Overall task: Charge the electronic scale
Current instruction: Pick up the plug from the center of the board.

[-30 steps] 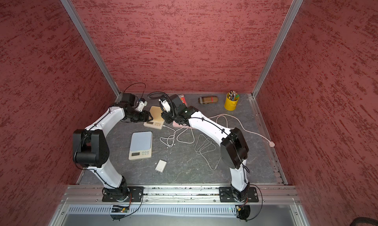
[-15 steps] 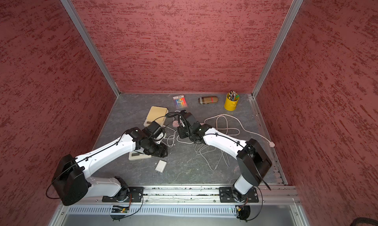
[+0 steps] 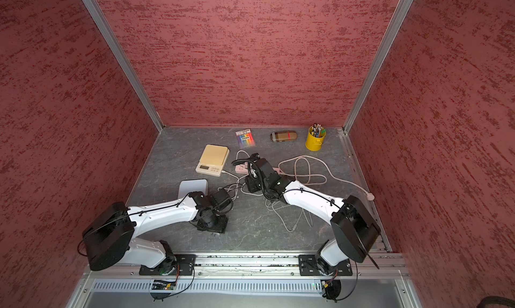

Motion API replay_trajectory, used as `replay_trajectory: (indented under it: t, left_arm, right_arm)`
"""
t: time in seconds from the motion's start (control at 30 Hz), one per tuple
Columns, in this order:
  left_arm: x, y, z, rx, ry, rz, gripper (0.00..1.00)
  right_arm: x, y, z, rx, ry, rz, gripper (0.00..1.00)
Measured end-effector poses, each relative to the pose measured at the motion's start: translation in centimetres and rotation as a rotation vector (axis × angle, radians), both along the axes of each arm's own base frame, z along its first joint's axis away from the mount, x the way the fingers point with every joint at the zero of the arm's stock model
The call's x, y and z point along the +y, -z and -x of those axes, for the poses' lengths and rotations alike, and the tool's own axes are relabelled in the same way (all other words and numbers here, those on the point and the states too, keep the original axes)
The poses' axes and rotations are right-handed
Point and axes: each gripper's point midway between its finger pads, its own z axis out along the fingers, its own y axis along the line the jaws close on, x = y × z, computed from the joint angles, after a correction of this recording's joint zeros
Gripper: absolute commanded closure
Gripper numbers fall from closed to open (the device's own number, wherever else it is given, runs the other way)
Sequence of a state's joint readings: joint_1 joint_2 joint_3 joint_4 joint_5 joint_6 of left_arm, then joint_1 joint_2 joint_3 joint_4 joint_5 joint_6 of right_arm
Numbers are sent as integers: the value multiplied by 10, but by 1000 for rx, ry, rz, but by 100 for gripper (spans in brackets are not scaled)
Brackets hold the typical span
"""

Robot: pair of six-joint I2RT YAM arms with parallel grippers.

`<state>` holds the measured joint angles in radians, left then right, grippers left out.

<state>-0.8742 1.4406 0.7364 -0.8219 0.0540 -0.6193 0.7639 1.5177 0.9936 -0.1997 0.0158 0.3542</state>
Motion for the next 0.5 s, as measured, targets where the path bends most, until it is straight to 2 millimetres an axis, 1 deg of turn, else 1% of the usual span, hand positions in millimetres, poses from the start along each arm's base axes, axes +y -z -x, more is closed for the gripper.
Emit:
replay_trajectory:
  t: [0.2,0.3,0.37,0.5]
  left_arm:
    - [-2,3,-2,2,35,-20,44]
    - [-3,3,-4,-6,60,-15,50]
    - [-11,1,-8,-23,80,14,54]
    - [-34,-6,-24,-78,130,105,57]
  right_arm:
    - [3,-5,-5,-9,20,-40,44]
    - [3,-4,-5,-4,33,-55,44]
    - [2,-3,-5,6,43,-61,44]
    - [-3,-4,-12,19,77,-86,44]
